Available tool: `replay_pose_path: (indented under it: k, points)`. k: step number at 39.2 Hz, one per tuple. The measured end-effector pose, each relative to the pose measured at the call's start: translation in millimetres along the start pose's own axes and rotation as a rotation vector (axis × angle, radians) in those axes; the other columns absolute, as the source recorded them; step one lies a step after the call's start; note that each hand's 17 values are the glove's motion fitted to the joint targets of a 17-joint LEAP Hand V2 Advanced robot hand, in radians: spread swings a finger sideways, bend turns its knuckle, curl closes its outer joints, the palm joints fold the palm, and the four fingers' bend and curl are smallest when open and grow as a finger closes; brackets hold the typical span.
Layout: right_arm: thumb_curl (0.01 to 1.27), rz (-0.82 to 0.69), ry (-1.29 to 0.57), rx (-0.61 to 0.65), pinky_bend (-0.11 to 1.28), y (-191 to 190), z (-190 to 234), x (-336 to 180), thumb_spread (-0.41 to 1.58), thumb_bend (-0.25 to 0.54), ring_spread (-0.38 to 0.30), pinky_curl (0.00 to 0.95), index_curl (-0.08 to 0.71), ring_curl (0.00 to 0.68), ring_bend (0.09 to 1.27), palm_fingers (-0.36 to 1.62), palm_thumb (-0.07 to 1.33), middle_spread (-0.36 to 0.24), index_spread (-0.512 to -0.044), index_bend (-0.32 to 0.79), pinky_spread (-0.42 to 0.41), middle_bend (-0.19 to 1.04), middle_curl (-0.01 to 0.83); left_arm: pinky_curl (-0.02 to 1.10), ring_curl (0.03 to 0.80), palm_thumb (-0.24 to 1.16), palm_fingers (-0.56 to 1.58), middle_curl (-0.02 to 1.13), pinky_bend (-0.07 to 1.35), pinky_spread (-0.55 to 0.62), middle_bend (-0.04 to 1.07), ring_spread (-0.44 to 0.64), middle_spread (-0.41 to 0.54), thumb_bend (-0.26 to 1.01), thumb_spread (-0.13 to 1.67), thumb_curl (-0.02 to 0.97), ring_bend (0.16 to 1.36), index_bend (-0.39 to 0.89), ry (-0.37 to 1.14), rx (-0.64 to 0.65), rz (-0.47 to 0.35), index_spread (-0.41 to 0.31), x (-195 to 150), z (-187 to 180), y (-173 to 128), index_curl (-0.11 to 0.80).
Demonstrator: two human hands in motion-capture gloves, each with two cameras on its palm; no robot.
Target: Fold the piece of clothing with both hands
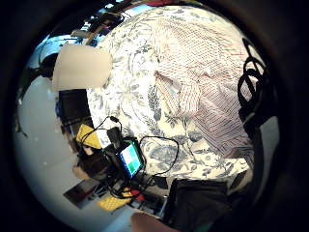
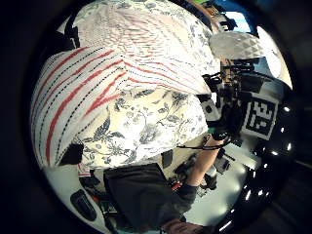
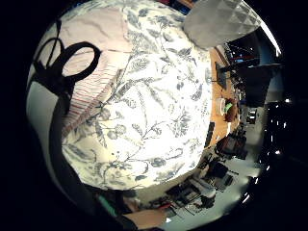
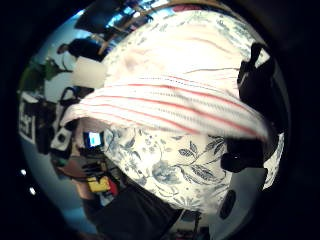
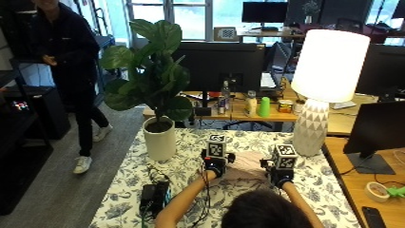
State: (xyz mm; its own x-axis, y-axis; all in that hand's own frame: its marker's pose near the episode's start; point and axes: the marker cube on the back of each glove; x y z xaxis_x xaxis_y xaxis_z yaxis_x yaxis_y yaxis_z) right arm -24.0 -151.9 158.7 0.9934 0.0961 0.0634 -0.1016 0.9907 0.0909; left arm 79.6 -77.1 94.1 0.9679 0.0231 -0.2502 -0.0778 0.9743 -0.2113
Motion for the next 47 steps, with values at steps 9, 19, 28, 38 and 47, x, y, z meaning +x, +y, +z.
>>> replay_pose_path:
  k: [9, 19, 28, 38, 47]
  points:
    - [0.37, -0.029, 0.113, -0.014, 0.6, 25, -28, 4, 1.04, 0.144, -0.211, 0.399, 0.302, 0.415, 0.65, 1.32, 1.06, -0.165, -0.256, 0.19, -0.244, 0.4, 0.444, 0.46, 0.44, 0.56, 1.24, 0.51, 0.67, -0.44, 0.38, -0.37, -0.313, 0.3, 1.58, 0.257, 0.67, 0.05, -0.258, 0.127, -0.009, -0.216, -17, 4, 3, 0.305]
    - [0.35, -0.145, 0.137, -0.123, 0.58, 100, -107, -30, 1.04, 0.092, -0.234, 0.412, 0.364, 0.438, 0.69, 1.36, 1.06, -0.19, -0.252, 0.19, -0.277, 0.44, 0.469, 0.51, 0.503, 0.57, 1.28, 0.57, 0.79, -0.44, 0.47, -0.38, -0.334, 0.33, 1.61, 0.257, 0.82, 0.12, -0.346, 0.159, 0.122, -0.226, -6, -22, 61, 0.296]
    - [0.34, -0.193, 0.215, -0.219, 0.61, 119, -163, -49, 1.11, 0.09, -0.223, 0.435, 0.389, 0.46, 0.72, 1.32, 1.1, -0.185, -0.234, 0.17, -0.272, 0.47, 0.493, 0.57, 0.558, 0.5, 1.21, 0.64, 0.9, -0.43, 0.52, -0.38, -0.345, 0.35, 1.63, 0.289, 0.9, 0.2, -0.397, -0.019, 0.279, -0.253, 5, -60, 100, 0.351]
    - [0.33, -0.14, 0.214, -0.29, 0.62, 75, -175, -49, 1.15, 0.072, -0.218, 0.453, 0.414, 0.472, 0.73, 1.3, 1.12, -0.178, -0.229, 0.17, -0.268, 0.49, 0.509, 0.58, 0.581, 0.43, 1.18, 0.7, 0.9, -0.42, 0.5, -0.36, -0.346, 0.36, 1.61, 0.321, 0.92, 0.25, -0.373, -0.088, 0.22, -0.271, -6, -85, 51, 0.428]
    - [0.31, 0.078, 0.24, -0.341, 0.6, 12, -118, -46, 1.18, 0.049, -0.209, 0.447, 0.433, 0.475, 0.72, 1.28, 1.11, -0.172, -0.234, 0.18, -0.272, 0.49, 0.516, 0.52, 0.548, 0.4, 1.08, 0.73, 0.7, -0.38, 0.44, -0.34, -0.321, 0.37, 1.6, 0.342, 0.81, 0.3, -0.483, -0.21, -0.17, -0.275, -20, -55, -13, 0.492]
